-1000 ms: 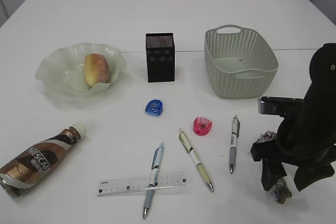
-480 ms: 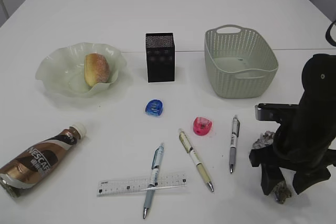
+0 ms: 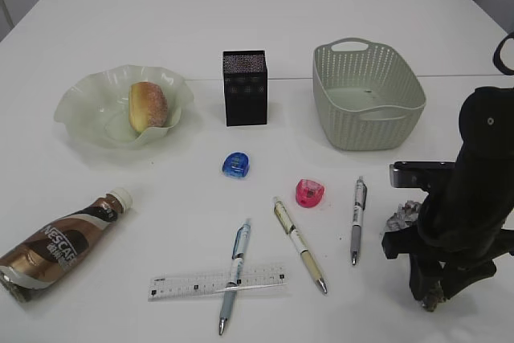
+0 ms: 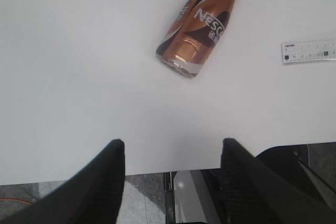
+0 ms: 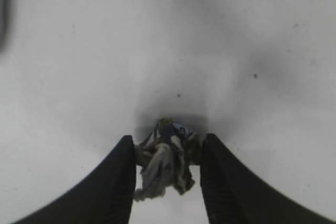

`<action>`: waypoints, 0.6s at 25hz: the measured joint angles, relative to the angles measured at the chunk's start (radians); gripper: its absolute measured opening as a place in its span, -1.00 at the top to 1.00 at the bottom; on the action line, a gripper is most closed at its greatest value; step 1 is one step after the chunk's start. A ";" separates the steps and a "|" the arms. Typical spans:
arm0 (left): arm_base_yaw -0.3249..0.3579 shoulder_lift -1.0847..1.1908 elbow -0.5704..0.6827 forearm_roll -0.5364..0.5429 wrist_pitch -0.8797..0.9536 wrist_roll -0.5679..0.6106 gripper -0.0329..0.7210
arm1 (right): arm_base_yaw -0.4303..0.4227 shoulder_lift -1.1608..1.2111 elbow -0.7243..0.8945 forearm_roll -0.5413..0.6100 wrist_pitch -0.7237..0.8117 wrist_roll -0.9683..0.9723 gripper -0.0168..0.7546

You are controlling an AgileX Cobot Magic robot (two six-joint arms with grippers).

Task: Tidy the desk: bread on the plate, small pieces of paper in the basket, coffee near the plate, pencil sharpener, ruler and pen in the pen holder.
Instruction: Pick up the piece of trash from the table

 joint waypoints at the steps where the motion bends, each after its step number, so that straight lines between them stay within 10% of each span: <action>1: 0.000 0.000 0.000 -0.003 0.000 0.000 -0.21 | 0.000 0.000 0.000 0.000 -0.002 0.000 0.17; 10: 0.000 0.000 0.000 -0.019 0.000 0.000 -0.20 | 0.000 0.000 -0.004 -0.004 -0.021 0.000 0.89; 15: 0.000 0.000 0.000 -0.019 0.000 0.000 -0.19 | 0.000 0.000 -0.006 -0.004 -0.006 0.000 0.96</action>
